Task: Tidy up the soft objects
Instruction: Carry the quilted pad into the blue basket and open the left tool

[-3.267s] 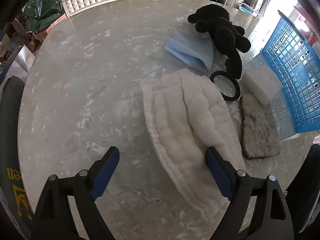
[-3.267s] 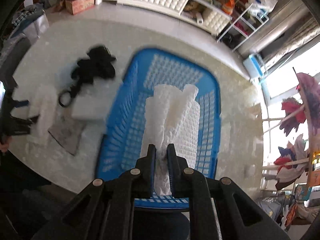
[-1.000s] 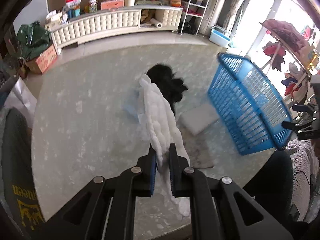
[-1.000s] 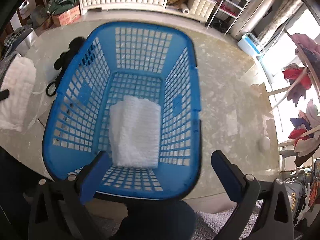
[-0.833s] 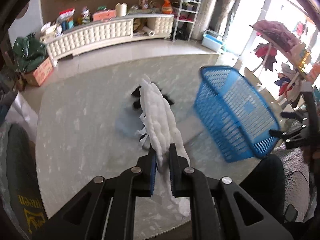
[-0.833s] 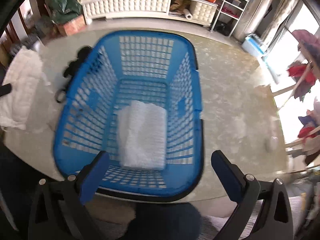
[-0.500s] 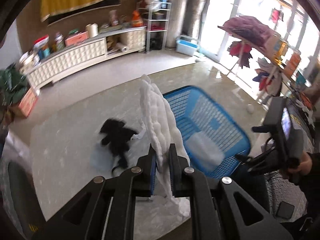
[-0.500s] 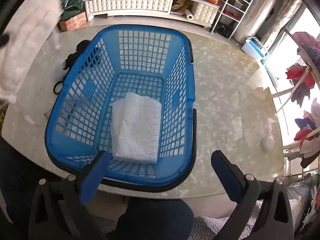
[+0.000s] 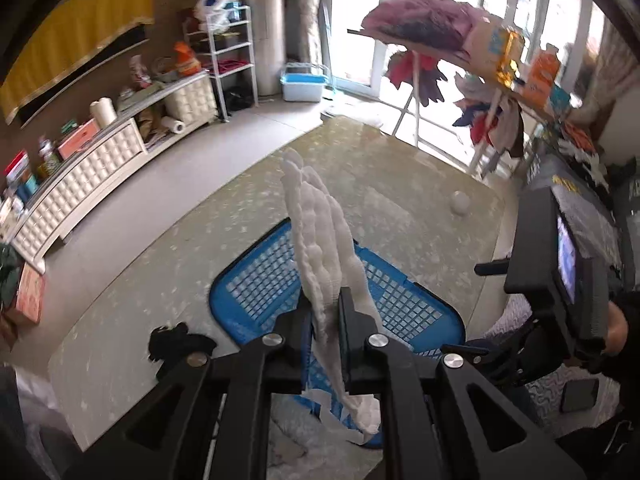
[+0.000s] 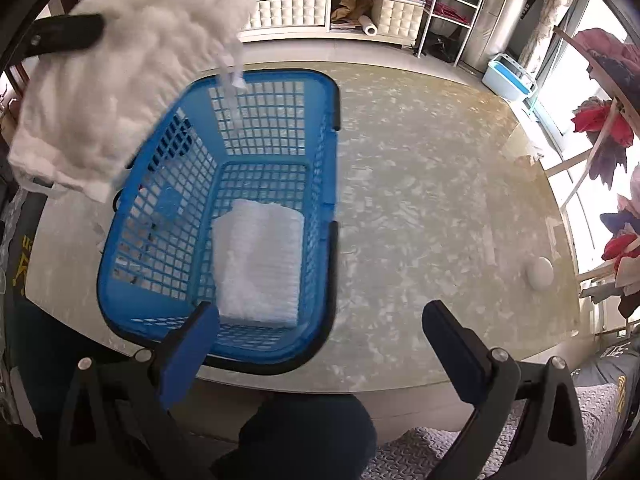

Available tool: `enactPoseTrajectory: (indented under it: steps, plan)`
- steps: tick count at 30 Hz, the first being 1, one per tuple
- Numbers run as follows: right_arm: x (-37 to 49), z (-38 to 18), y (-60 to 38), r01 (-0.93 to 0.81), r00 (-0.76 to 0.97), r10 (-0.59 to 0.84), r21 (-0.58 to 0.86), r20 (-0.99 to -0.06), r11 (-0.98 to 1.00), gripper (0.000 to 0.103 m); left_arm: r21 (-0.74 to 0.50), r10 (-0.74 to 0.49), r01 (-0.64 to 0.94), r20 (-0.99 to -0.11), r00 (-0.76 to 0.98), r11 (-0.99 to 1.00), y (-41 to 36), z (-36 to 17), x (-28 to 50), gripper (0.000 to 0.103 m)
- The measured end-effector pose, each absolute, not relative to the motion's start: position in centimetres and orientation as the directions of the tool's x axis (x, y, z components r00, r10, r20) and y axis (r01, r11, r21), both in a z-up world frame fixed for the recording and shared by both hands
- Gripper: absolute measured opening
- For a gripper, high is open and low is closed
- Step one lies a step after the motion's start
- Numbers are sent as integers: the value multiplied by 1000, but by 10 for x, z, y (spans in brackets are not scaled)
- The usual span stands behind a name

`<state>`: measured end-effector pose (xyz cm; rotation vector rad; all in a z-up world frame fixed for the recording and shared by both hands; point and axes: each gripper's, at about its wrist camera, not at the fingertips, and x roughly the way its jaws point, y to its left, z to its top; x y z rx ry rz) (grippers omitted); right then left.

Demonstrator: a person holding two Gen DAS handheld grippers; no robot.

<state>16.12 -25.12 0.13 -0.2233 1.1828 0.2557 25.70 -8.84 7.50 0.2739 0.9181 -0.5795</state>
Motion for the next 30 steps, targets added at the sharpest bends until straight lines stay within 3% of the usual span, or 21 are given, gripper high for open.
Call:
enactPoseTrajectory:
  steps: [13, 30]
  plan:
    - [179, -15, -261, -306, 318, 116, 14, -941, 952, 102, -10, -290, 661, -904, 315, 750, -120, -1, 298, 10]
    - [198, -41, -260, -280, 263, 108, 31, -959, 959, 102, 16, -263, 758, -933, 245, 652, -120, -58, 323, 10]
